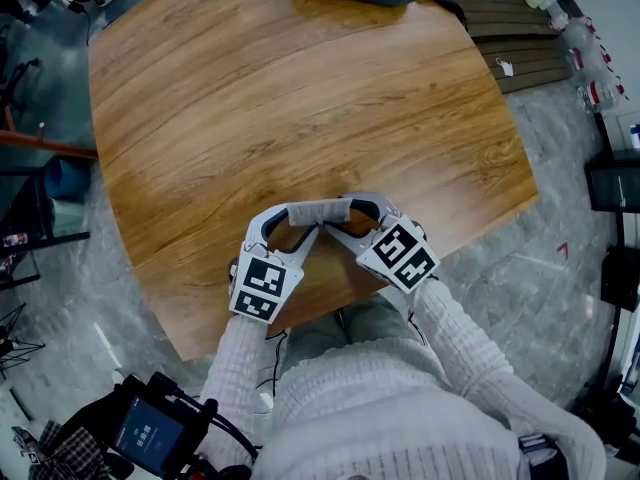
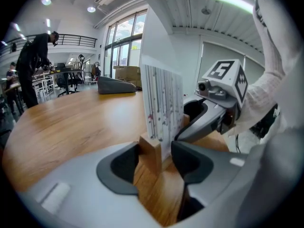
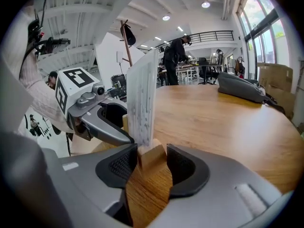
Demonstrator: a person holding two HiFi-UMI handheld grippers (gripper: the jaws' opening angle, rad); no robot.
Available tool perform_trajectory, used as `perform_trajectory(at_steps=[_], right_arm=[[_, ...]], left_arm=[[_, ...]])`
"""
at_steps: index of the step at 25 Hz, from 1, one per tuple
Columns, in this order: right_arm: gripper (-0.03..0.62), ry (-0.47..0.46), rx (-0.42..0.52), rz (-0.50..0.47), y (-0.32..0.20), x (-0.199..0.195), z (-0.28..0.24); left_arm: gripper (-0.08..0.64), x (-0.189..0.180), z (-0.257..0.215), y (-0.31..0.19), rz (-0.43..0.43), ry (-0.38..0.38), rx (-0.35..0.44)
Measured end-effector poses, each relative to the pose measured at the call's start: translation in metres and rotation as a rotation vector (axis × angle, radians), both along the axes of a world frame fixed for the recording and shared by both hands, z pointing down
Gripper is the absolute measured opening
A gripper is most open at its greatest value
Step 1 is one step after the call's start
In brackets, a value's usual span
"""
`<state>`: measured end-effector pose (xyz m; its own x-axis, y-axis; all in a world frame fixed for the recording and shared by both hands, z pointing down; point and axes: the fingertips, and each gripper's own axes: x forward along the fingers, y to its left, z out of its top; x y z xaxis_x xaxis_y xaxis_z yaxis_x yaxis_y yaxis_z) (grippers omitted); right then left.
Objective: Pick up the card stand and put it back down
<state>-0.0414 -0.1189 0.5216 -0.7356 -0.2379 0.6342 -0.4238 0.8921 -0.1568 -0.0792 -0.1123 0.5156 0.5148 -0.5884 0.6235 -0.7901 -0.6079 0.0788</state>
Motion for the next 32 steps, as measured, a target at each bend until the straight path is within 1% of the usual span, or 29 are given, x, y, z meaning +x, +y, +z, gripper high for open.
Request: perform_trajectory(at_steps=[2,6,9,12,15,20,27,32], right_arm=[[0.196,-0.011,0.006,0.002,-0.003,0.001,-0.012],[0.196,-0.046,0.037,0.016,-0.006,0.003,-0.043],[0.196,-0.058,0.08,0.016,-0.009,0.005,-0.065],[0.195,-0.081,0.1,0.009,0.0,0.007,-0.08],[0.195,-0.097,0.12,0.002,0.006,0.008,-0.094],[0.195,-0.096,0.144,-0.021,0.005,0.002,-0.106],[0.195,-0.107,0.152,-0.038,0.005,0.002,-0.116],[0.195,-0.112,0.14,-0.023,0.008,0.005,-0.115]], left_arm=[[0.218,0.001,-0.012,-0.003,-0.007,0.002,0.012],[0.219,0.003,-0.042,-0.006,-0.029,0.029,0.047],[0.219,0.005,-0.065,-0.009,-0.028,0.0,0.09],[0.219,0.007,-0.082,0.0,-0.027,-0.029,0.124],[0.219,0.008,-0.096,0.007,-0.043,-0.019,0.145],[0.222,0.003,-0.108,0.007,-0.075,-0.023,0.172],[0.222,0.001,-0.116,0.008,-0.113,0.03,0.189],[0.222,0.003,-0.113,0.011,-0.116,0.054,0.182]])
